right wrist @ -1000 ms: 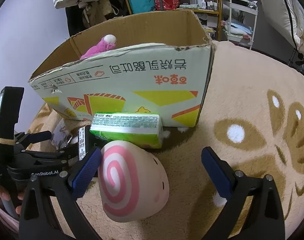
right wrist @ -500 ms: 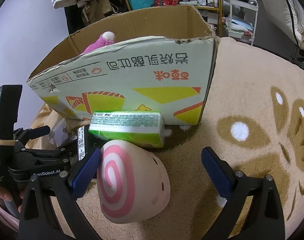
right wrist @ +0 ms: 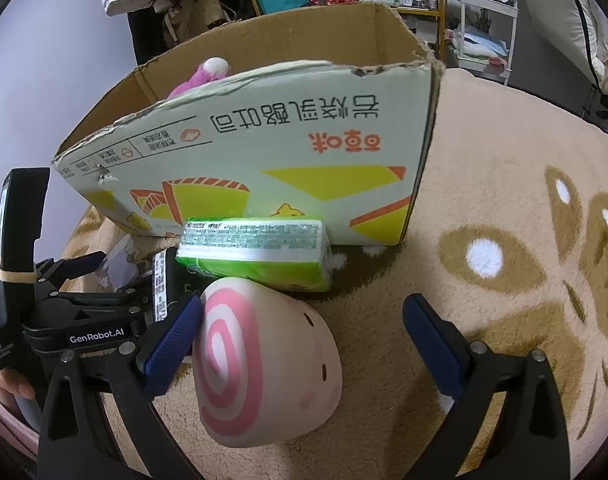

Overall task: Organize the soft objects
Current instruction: 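Grasp the clear bag with the left gripper while the right grasps the pink swirl cushion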

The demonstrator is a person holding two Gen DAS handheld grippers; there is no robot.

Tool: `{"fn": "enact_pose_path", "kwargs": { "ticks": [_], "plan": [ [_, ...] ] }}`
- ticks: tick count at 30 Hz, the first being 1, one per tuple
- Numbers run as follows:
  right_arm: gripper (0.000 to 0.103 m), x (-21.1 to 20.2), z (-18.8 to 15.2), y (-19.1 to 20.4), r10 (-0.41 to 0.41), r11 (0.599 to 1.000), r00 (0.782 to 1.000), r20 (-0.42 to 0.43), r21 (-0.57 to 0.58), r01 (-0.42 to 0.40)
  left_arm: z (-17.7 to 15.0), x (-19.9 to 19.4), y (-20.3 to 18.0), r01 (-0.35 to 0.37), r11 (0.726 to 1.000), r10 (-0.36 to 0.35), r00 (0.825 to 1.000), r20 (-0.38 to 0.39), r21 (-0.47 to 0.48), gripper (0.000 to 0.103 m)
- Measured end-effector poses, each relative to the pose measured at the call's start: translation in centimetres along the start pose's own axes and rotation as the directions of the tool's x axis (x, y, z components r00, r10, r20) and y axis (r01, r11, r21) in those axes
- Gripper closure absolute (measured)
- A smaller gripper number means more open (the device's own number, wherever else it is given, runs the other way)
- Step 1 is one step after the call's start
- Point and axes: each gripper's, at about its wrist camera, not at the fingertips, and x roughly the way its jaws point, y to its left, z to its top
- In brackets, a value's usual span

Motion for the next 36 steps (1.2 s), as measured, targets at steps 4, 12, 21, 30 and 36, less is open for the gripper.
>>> {"fn": "enact_pose_path", "kwargs": {
  "ticks": [4, 12, 21, 30, 36],
  "plan": [
    [0.000, 0.4, -0.1, 0.2, 0.005, 1.000, 1.000, -0.011, -0.010, -0.005, -0.5, 0.0, 0.1, 0.017, 1.000, -0.017, 1.000, 0.004, -0.005, 0.003],
    [0.000, 0.6, -0.4, 0.7, 0.014, 1.000, 1.000, -0.021, -0.007, -0.014, -0.9, -0.7, -0.3, 0.027, 1.000, -0.027, 0.999, 0.021, 0.000, 0.016],
    [0.000, 0.7, -0.9, 0.2, 0.068, 0.998, 0.996, -0.059, 0.003, -0.068, -1.2, -1.6, 0.1, 0.027, 1.000, -0.027, 0.999, 0.026, -0.002, 0.022],
    [0.031, 0.7, -1.5, 0.2, 0.097, 0.995, 0.992, -0.076, 0.025, -0.095, -1.7, -2.4, 0.6, 0.011, 0.999, -0.011, 1.000, 0.000, -0.031, 0.026],
    [0.050, 0.5, -2.0, 1.1, 0.141, 0.990, 0.986, -0.094, -0.007, -0.142, -2.8, -3.6, 0.5, 0.014, 0.999, -0.015, 1.000, -0.007, -0.041, 0.030]
  ]
}}
